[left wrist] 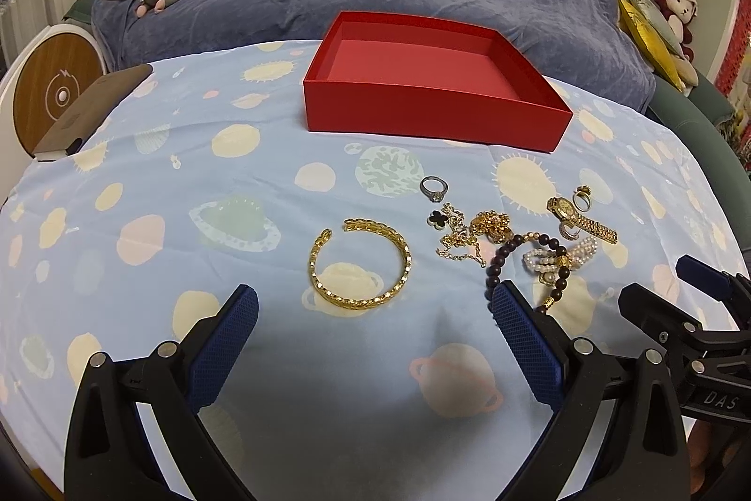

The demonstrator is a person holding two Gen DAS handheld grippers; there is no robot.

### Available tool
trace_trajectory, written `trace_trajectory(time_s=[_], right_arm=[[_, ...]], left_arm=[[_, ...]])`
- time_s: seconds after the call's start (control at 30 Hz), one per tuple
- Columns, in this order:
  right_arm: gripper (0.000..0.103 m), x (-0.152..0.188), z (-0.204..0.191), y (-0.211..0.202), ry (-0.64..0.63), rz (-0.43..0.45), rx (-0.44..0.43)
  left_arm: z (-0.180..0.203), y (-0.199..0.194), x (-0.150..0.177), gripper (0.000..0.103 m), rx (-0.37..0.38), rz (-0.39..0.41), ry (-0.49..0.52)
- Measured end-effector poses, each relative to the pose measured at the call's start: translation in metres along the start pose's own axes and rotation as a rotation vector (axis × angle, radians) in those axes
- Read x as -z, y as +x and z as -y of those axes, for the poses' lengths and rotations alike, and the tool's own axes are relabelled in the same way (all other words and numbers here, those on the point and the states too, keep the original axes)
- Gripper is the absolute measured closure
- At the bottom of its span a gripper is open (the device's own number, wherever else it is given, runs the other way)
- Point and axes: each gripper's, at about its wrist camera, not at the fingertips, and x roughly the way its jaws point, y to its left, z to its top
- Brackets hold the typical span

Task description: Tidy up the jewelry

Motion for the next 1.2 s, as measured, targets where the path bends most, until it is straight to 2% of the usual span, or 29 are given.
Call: trace_trajectory(time_s=[0.67,0.93,1.03,1.2], right_arm=[[0.005,0.0,-0.015,0.001,-0.019,-0.002,-0.018],[0.005,0.004,-0.028,0.005,-0.046,-0.017,-0.039],[0.005,0.005,-0.034,0.007,-0.055,-0.021,-0.048],[0.005,0.003,-0.039,0.009,-0.054,-0.022,-0.056]], left_arm=[[-0.015,0.0,0.0,0.006,-0.015,-0.001,-0.024],[-0.031,0.004,0.005,0.006,-0.049,-0.019,-0.05],[-0.038,0.007,0.006,0.006,-0.038,-0.027,-0.069],[-0.036,0.017,0.006,0.006,-0.037,-0.04,-0.045]])
